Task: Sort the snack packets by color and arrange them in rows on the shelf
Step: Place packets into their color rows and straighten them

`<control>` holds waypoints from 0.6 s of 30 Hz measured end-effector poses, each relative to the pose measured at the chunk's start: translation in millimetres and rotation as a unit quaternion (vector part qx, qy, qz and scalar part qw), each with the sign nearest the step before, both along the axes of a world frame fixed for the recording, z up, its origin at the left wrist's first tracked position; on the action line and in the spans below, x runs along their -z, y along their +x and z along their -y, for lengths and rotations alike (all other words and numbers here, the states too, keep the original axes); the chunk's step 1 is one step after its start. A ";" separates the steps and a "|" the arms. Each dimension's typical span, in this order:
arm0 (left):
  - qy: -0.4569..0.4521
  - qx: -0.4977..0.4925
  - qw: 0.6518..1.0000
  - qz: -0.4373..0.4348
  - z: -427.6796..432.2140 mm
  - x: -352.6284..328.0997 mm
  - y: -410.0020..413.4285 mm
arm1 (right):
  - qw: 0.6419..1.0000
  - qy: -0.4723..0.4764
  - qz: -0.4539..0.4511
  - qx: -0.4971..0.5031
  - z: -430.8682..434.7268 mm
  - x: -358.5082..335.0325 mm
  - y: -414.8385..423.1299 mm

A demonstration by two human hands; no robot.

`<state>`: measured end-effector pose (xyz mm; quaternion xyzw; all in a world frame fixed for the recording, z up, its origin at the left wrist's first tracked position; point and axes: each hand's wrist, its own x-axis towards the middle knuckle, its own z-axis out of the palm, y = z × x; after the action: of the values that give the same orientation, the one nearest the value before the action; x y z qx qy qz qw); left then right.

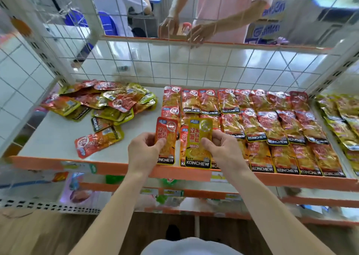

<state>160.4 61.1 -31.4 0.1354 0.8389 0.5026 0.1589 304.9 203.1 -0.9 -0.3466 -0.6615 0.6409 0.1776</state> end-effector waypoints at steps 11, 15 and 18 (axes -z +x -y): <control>-0.129 0.091 0.958 -0.241 14.0 20.1 -1.0 | 0.999 0.028 0.036 0.011 11.4 13.8 -10.3; -0.131 0.093 0.962 -0.220 14.0 22.8 -1.6 | 0.998 0.044 0.044 0.013 7.1 15.1 -6.3; -0.118 0.118 0.963 -0.214 10.9 19.2 -1.7 | 0.999 0.040 0.026 0.026 1.1 16.5 -2.8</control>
<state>158.6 50.2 -50.6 0.3180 0.8849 0.3369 0.0491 302.1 202.1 -17.4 -0.3724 -0.6819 0.5999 0.1907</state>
